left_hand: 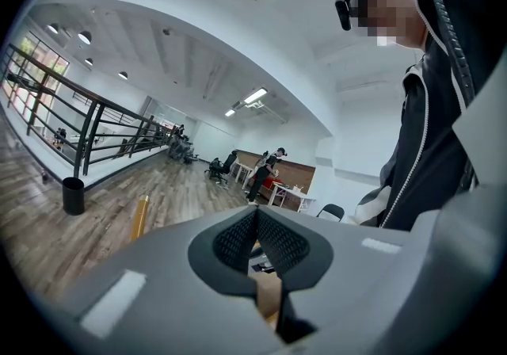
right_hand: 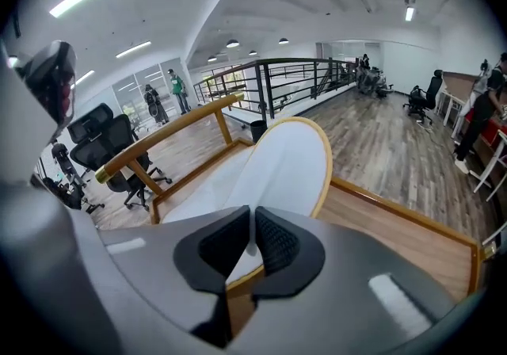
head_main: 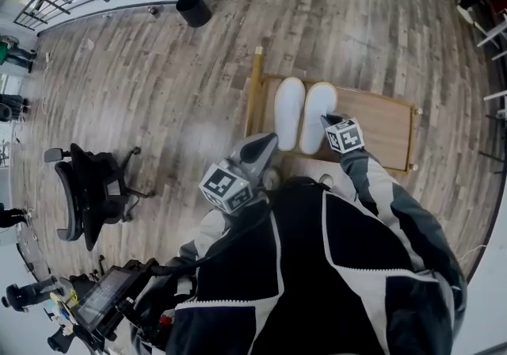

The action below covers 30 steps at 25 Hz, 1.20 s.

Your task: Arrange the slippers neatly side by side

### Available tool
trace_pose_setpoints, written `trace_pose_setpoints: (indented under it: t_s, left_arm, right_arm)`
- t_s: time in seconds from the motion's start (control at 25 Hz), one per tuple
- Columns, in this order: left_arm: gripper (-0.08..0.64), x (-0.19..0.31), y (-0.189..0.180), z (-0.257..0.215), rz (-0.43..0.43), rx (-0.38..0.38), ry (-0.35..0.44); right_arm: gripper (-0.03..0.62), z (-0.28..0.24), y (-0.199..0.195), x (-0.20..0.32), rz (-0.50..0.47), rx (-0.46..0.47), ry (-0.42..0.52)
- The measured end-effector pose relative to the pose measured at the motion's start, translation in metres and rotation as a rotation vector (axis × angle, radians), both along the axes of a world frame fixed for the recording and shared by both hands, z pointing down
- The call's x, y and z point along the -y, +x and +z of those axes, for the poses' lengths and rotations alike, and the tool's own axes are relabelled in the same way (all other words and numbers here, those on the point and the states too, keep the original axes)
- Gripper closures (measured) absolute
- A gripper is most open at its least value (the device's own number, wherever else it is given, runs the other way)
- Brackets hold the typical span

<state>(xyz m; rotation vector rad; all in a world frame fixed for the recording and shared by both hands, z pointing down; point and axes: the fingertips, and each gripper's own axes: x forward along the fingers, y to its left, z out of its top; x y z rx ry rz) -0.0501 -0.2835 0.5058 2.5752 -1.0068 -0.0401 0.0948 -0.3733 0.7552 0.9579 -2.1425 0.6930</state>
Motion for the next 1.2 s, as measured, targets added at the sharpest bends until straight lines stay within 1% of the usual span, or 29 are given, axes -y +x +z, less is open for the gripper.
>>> trace_pose_setpoints:
  t_s: [0.16, 0.36, 0.44, 0.68, 0.72, 0.76, 0.8, 0.88, 0.96, 1.04, 1.2]
  left_arm:
    - [0.540, 0.000, -0.003, 0.001, -0.013, 0.006, -0.003]
    - [0.540, -0.006, -0.009, -0.002, -0.028, -0.017, -0.008]
    - [0.541, -0.008, -0.014, 0.001, -0.039, -0.002, -0.017]
    - [0.541, -0.009, -0.019, 0.003, -0.061, 0.001, -0.036]
    - [0.540, -0.008, -0.019, 0.004, -0.062, 0.007, -0.037]
    - [0.541, -0.008, -0.019, 0.005, -0.062, 0.015, -0.036]
    - [0.540, -0.008, -0.019, 0.007, -0.061, 0.022, -0.035]
    - [0.541, -0.007, -0.017, 0.007, -0.054, 0.015, -0.033]
    - [0.540, -0.006, -0.015, 0.008, -0.045, 0.007, -0.031]
    - [0.540, -0.002, -0.013, 0.012, -0.037, 0.018, -0.023]
    - [0.540, 0.004, -0.004, 0.012, -0.005, 0.019, -0.019]
  right_arm:
    - [0.571, 0.020, 0.002, 0.016, 0.025, -0.064, -0.051]
    - [0.569, 0.041, -0.001, 0.023, 0.022, -0.132, -0.092]
    - [0.569, 0.047, -0.004, 0.025, 0.018, -0.145, -0.097]
    - [0.569, 0.062, -0.002, 0.032, 0.032, -0.168, -0.125]
    - [0.553, 0.063, -0.002, 0.032, 0.030, -0.165, -0.133]
    - [0.491, 0.064, -0.002, 0.032, 0.027, -0.161, -0.141]
    - [0.447, 0.063, -0.003, 0.032, 0.022, -0.156, -0.145]
    - [0.409, 0.061, -0.004, 0.032, 0.014, -0.142, -0.137]
    - [0.396, 0.056, -0.005, 0.032, 0.017, -0.128, -0.121]
    - [0.390, 0.053, -0.005, 0.034, 0.027, -0.113, -0.115]
    - [0.387, 0.037, -0.003, 0.036, 0.049, -0.073, -0.097]
